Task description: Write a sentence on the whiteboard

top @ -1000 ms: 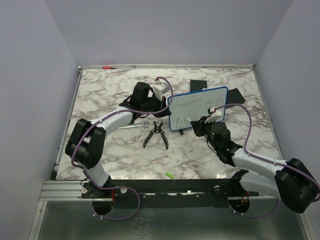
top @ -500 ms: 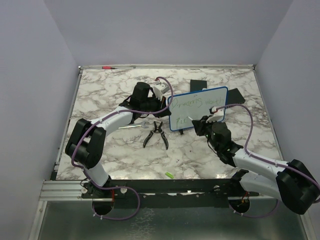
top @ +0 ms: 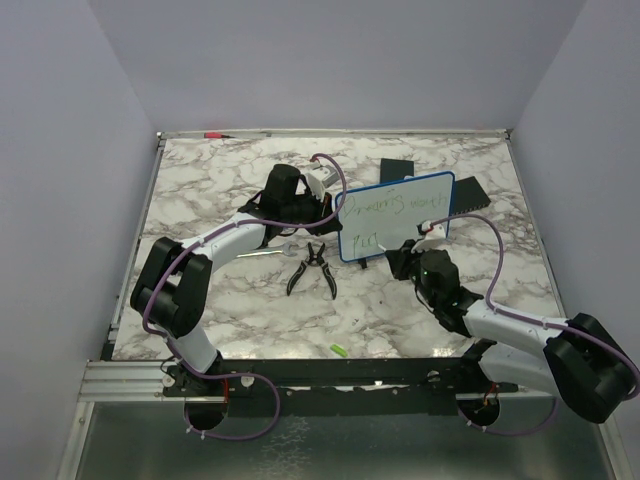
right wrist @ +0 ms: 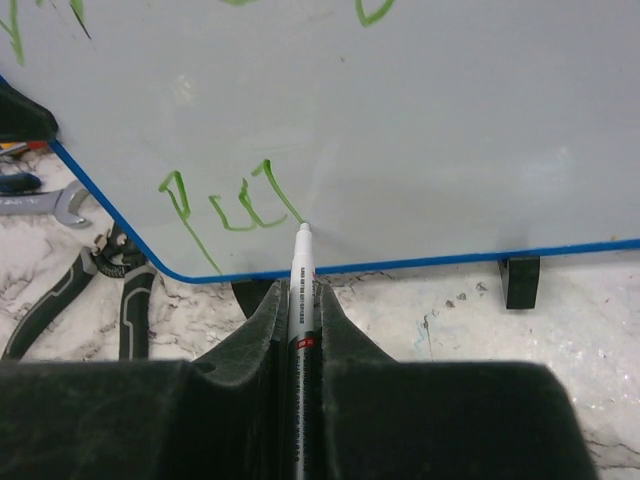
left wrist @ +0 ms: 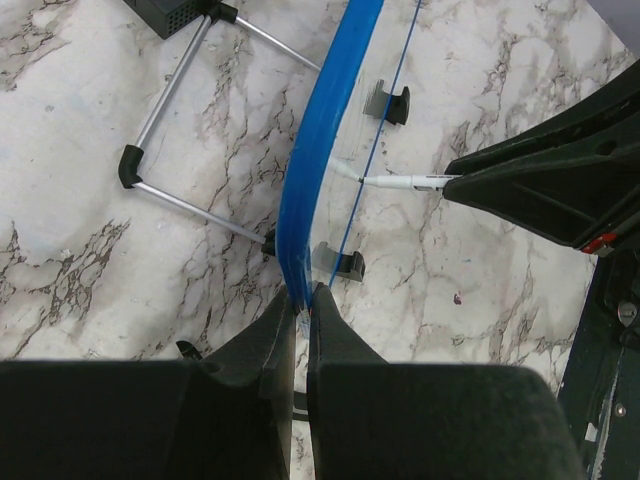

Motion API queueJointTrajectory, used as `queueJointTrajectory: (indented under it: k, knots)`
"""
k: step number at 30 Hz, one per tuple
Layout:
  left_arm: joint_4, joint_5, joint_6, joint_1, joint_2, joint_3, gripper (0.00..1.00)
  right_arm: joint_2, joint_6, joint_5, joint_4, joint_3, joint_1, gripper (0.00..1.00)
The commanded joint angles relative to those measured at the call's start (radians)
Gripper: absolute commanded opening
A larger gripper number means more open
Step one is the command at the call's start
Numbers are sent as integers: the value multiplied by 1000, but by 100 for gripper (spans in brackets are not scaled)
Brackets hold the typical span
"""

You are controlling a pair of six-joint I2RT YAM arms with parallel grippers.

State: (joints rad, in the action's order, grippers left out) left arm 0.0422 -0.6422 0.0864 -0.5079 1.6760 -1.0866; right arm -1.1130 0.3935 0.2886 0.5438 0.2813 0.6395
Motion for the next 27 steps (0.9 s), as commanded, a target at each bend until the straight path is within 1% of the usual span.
queueJointTrajectory:
  k: [1, 13, 27]
  knots:
    - [-41, 6, -24, -14, 24, -15, 0, -15, 17, 22, -5, -25, -6, 1]
    - [-41, 4, -24, -14, 26, -16, 0, -24, -9, 21, 4, 6, -7, 1]
    - [-41, 6, -26, -14, 22, -15, 0, 26, -34, 33, 0, 42, -6, 1]
